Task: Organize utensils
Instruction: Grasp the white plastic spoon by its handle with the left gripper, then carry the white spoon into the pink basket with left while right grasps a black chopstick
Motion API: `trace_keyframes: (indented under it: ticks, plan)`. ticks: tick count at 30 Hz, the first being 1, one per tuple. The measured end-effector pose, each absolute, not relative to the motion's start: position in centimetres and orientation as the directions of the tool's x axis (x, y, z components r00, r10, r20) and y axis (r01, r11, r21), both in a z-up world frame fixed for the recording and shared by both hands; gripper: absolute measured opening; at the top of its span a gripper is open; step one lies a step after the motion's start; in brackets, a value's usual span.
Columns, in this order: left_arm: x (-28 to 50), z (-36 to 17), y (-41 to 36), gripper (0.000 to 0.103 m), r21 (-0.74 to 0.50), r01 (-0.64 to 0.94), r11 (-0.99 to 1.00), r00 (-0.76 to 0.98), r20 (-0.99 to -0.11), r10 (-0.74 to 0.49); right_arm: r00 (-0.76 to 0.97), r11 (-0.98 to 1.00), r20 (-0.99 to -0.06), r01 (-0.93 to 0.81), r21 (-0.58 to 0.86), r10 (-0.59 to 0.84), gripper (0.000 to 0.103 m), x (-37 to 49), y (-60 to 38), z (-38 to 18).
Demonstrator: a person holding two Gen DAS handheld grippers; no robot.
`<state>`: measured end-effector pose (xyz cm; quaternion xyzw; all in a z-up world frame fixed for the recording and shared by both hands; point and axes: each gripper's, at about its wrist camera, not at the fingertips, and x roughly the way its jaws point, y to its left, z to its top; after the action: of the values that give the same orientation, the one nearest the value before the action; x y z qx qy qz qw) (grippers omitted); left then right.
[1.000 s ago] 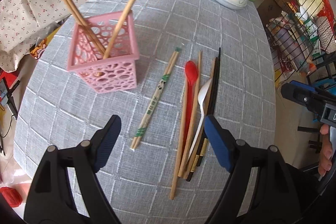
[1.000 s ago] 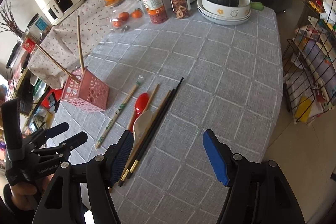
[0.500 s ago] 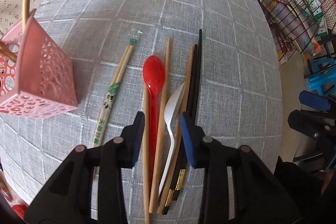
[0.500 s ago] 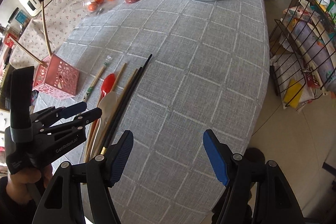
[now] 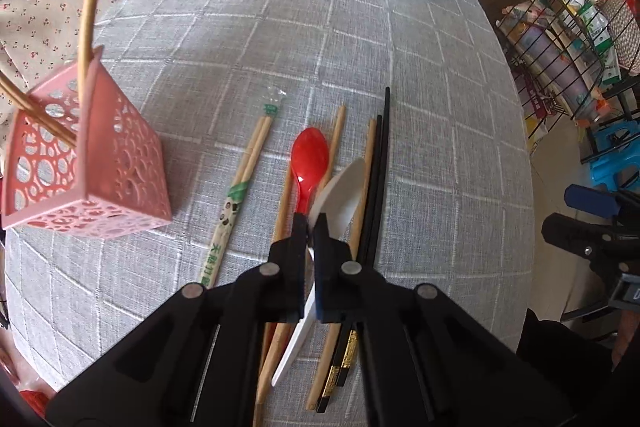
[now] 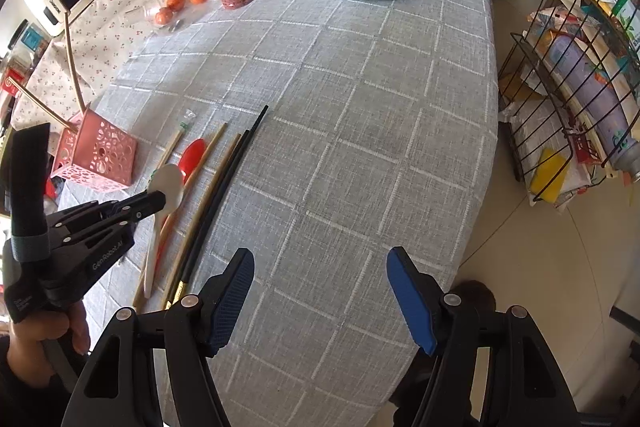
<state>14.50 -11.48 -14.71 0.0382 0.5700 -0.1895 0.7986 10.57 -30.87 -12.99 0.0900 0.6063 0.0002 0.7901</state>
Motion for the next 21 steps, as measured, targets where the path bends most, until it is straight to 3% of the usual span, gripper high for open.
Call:
trace_keyframes:
  ticks: [18, 21]
  plan:
    - [12.9, -7.9, -3.7, 0.004, -0.245, 0.300, 0.922, 0.479, -0.797, -0.368, 0.242, 0.974, -0.960, 0.136, 0.179, 0.142, 0.070, 15.4, -27.5, -15.4]
    - [12.6, -7.1, -3.0, 0.003, -0.252, 0.293, 0.922, 0.509, -0.776, -0.373, 0.234, 0.962, -0.956, 0.169, 0.217, 0.175, 0.065, 17.0, -27.0, -16.7]
